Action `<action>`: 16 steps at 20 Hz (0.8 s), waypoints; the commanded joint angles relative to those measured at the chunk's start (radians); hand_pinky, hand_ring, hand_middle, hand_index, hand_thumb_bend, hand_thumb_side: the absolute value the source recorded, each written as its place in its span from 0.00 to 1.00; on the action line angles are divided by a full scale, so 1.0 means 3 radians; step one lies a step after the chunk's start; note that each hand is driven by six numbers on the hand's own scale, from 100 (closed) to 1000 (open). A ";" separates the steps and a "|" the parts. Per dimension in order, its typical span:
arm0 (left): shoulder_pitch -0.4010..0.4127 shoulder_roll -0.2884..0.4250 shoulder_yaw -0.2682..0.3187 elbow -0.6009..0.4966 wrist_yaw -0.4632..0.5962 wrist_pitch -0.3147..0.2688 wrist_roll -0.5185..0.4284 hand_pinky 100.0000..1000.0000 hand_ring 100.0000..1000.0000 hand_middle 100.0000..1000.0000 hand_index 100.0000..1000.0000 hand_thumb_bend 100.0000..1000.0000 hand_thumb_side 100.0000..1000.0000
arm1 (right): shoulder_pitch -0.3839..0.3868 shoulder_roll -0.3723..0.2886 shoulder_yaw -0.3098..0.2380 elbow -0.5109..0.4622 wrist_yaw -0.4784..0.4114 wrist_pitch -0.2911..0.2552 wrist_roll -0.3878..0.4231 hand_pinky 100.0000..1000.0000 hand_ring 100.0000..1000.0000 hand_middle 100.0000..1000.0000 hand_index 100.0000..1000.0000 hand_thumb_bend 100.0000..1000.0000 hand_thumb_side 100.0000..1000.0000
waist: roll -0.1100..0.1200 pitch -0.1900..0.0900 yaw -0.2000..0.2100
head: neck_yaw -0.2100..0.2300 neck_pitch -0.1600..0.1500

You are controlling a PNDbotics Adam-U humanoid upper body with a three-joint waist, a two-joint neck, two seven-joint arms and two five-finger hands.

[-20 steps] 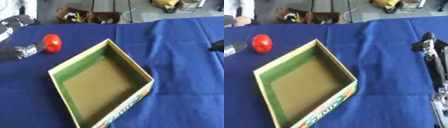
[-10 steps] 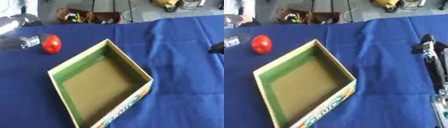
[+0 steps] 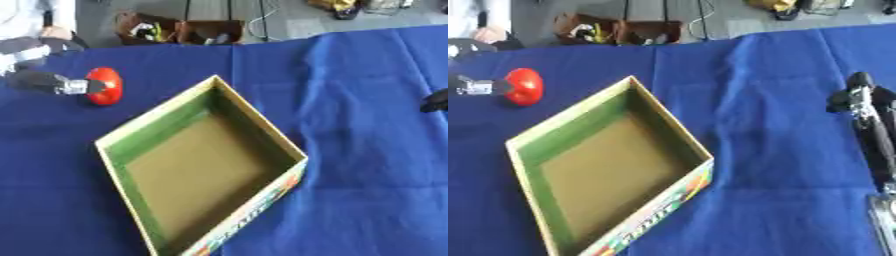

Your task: Pick up objects on the table and place them in the box.

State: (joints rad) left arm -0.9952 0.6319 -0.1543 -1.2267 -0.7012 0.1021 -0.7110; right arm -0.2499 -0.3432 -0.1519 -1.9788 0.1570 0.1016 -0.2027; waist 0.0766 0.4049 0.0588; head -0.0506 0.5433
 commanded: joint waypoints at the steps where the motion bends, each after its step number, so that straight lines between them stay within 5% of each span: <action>1: -0.0108 0.0069 0.0025 0.0142 -0.0125 -0.0073 -0.0047 0.93 1.00 1.00 1.00 0.57 0.72 | -0.0020 -0.0055 0.0009 -0.0071 0.0036 -0.0011 0.0027 0.71 0.49 0.34 0.45 0.00 0.85 | -0.0010 -0.0052 -0.0010 | 0.0016 -0.0017; 16: -0.0349 0.0007 0.0180 0.0604 -0.0436 -0.0070 0.0156 0.86 1.00 1.00 1.00 0.62 0.74 | -0.0050 -0.0050 0.0043 -0.0071 0.0071 -0.0027 0.0087 0.71 0.48 0.32 0.44 0.00 0.84 | -0.0010 0.0070 -0.0119 | 0.0122 -0.0147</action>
State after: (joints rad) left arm -1.0755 0.6107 -0.1213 -1.0456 -0.8210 0.0788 -0.6781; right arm -0.2558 -0.3432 -0.1404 -1.9788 0.1665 0.0947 -0.1812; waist 0.0752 0.4475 0.0219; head -0.0198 0.5150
